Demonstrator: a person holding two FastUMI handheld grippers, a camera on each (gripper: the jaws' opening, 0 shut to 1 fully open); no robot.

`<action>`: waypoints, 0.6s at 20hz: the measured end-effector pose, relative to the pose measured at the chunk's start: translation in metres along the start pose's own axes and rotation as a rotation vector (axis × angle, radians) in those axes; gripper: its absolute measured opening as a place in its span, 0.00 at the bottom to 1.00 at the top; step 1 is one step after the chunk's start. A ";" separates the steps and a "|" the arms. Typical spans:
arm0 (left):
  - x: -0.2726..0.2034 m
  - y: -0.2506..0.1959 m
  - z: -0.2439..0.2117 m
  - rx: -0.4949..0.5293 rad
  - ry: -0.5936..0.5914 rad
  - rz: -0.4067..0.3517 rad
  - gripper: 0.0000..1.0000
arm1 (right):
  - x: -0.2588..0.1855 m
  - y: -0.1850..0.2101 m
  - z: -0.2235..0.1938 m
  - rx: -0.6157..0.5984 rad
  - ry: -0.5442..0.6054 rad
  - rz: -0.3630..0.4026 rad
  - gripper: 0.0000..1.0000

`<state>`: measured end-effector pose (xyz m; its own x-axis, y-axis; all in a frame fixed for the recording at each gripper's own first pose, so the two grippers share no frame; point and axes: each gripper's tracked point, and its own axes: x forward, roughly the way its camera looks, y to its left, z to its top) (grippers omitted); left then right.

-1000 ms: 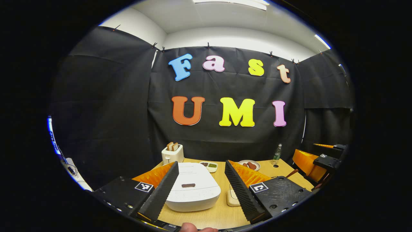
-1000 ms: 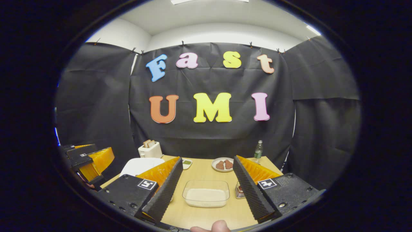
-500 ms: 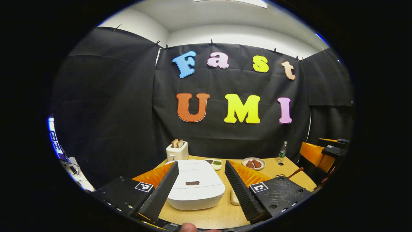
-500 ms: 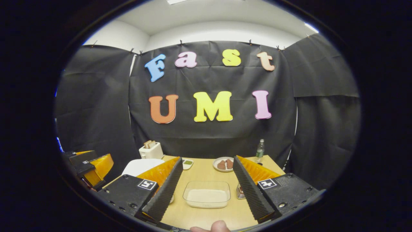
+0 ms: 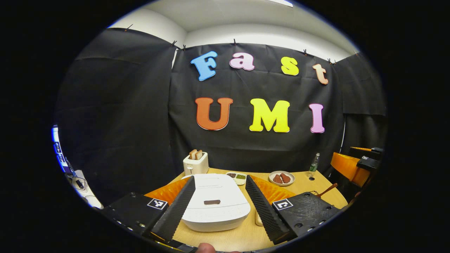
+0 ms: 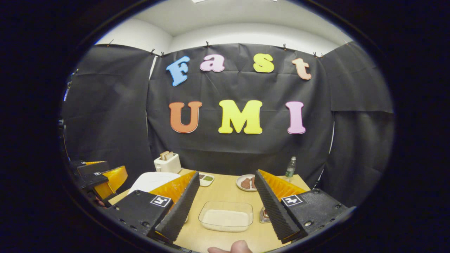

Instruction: Close the left gripper, press the button to open the rice cooker; take a wooden spoon from the chopstick holder with the right hand, scoop a spoonful of rice and pour it into the rice cooker, then put the wooden spoon back into the chopstick holder.

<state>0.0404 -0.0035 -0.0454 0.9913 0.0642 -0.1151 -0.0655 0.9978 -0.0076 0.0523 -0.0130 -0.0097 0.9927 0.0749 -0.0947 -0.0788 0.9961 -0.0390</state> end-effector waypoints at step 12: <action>0.052 0.016 -0.076 -0.051 0.296 0.048 0.02 | 0.051 -0.003 -0.011 -0.010 0.024 0.079 1.00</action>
<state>0.0818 0.0143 -0.1267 0.9110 0.0964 -0.4009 -0.1244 0.9912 -0.0443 0.1023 -0.0127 -0.0251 0.9809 0.1516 -0.1214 -0.1576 0.9867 -0.0406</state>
